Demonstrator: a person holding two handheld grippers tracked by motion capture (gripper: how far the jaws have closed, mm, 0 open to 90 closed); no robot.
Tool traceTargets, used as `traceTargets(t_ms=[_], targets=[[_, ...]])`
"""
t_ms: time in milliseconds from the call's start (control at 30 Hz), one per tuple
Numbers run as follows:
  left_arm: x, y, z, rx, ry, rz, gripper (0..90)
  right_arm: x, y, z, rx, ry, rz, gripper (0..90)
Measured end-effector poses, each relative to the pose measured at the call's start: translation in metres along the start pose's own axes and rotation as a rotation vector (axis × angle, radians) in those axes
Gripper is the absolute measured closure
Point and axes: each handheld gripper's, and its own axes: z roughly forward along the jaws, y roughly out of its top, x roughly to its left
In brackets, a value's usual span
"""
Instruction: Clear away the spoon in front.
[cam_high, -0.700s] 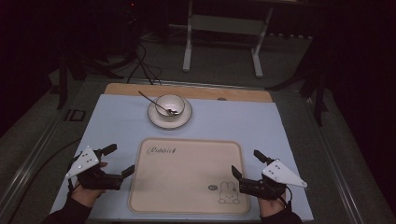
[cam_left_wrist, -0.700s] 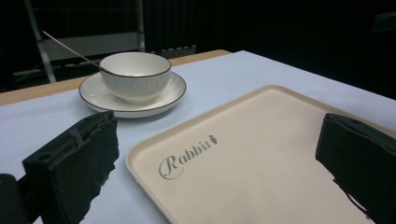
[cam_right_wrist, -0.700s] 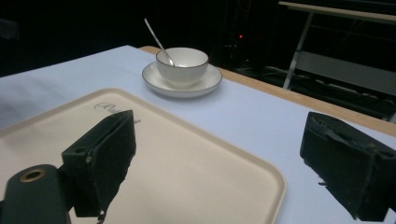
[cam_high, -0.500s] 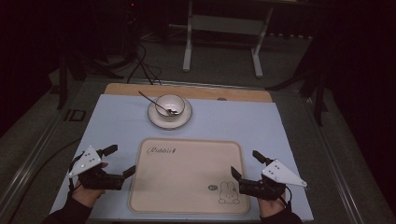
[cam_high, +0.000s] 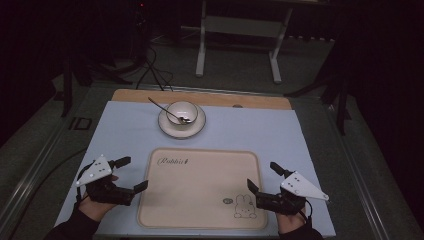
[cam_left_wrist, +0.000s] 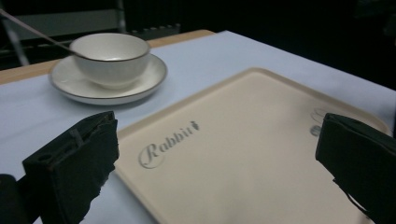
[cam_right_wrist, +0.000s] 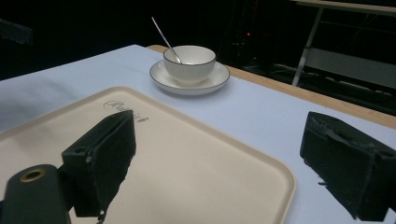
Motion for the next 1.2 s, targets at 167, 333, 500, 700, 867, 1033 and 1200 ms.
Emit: traceTargets(t_ms=[167,333,500,700,867,1033,1200], targets=[[-0.008,0.006,0.007,0.041,-0.057,0.029,0.0,0.001,0.001,0.000,-0.003,0.001,0.000,10.4],[-0.018,0.015,0.010,0.059,-0.095,0.071,0.0,0.000,0.000,0.000,-0.004,0.004,0.008,10.4],[-0.025,0.024,0.013,0.064,-0.121,0.093,0.0,0.000,0.000,0.001,0.002,0.004,0.014,10.4],[-0.031,0.033,0.016,0.090,-0.160,0.112,0.0,0.001,0.000,0.001,-0.003,0.008,0.011,10.4],[-0.032,0.042,0.018,0.093,-0.168,0.127,0.0,0.001,0.001,0.001,-0.002,0.011,0.011,10.4],[-0.031,0.054,0.018,0.082,-0.178,0.143,0.0,0.002,0.001,0.001,-0.004,0.013,0.009,10.4],[-0.031,0.067,0.017,0.061,-0.173,0.157,0.6,0.002,0.001,0.000,-0.005,0.014,0.007,10.4]])
